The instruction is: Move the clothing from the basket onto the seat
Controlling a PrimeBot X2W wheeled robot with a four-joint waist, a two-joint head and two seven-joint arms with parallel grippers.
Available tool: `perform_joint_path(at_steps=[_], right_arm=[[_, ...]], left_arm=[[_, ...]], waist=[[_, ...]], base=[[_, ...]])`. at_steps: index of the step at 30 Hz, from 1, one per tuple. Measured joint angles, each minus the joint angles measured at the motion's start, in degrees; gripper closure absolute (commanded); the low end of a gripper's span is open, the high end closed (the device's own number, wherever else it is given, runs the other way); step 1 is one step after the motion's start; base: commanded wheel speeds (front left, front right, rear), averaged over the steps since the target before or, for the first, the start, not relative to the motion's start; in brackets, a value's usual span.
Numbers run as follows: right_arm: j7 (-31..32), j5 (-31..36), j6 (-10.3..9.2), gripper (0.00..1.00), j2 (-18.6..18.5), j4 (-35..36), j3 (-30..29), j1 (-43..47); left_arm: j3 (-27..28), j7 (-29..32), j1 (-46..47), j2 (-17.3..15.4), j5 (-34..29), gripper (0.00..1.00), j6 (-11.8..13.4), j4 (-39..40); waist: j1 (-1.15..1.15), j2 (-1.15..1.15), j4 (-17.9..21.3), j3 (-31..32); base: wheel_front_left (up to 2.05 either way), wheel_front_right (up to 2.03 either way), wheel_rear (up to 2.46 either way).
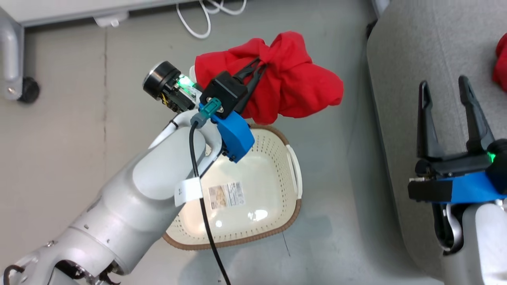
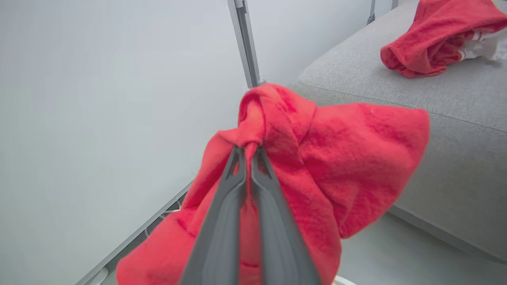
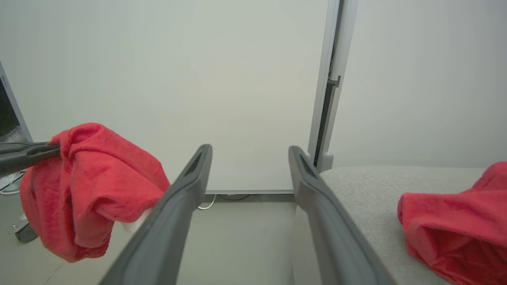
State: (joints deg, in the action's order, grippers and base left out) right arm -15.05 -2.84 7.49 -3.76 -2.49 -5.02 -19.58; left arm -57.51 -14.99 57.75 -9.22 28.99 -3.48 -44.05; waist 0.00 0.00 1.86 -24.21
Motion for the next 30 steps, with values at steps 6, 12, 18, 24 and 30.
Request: perform_joint_path(at_steps=[6, 12, 18, 24, 30], right_arm=[[0.0, -0.3, 0.00, 0.00, 0.1, -1.2, -0.4, 3.1], [0.0, -0.7, 0.00, 0.00, 0.3, -2.2, -0.4, 5.8], [0.0, -0.9, 0.00, 0.00, 0.5, -2.6, -0.4, 7.6], [0.0, -1.4, 0.00, 0.00, 0.6, -3.1, -0.4, 8.5], [0.0, -1.8, 0.00, 0.00, 0.6, -4.4, 1.1, 9.6]], left_arm=[[3.4, 0.0, -3.3, -0.2, -1.8, 1.00, 0.3, 4.8], [5.7, 0.0, -6.0, -0.2, -2.9, 1.00, 0.4, 7.5], [6.7, 0.0, -7.8, -0.2, -3.6, 1.00, -0.1, 8.3], [7.5, 0.0, -8.6, 0.0, -4.5, 1.00, -0.6, 8.7], [8.2, 0.0, -9.0, 0.5, -5.3, 1.00, -1.0, 8.9]], waist=[[0.00, 0.00, -0.5, 5.0], [-0.01, 0.00, -0.9, 9.2], [-0.01, 0.00, -1.2, 11.8], [-0.01, 0.00, -1.5, 12.9], [0.00, 0.00, -2.0, 13.2]], base=[[0.00, 0.00, 0.00], [0.00, 0.00, 0.00], [0.00, 0.00, 0.00], [0.00, 0.00, 0.00], [0.00, 0.00, 0.00]])
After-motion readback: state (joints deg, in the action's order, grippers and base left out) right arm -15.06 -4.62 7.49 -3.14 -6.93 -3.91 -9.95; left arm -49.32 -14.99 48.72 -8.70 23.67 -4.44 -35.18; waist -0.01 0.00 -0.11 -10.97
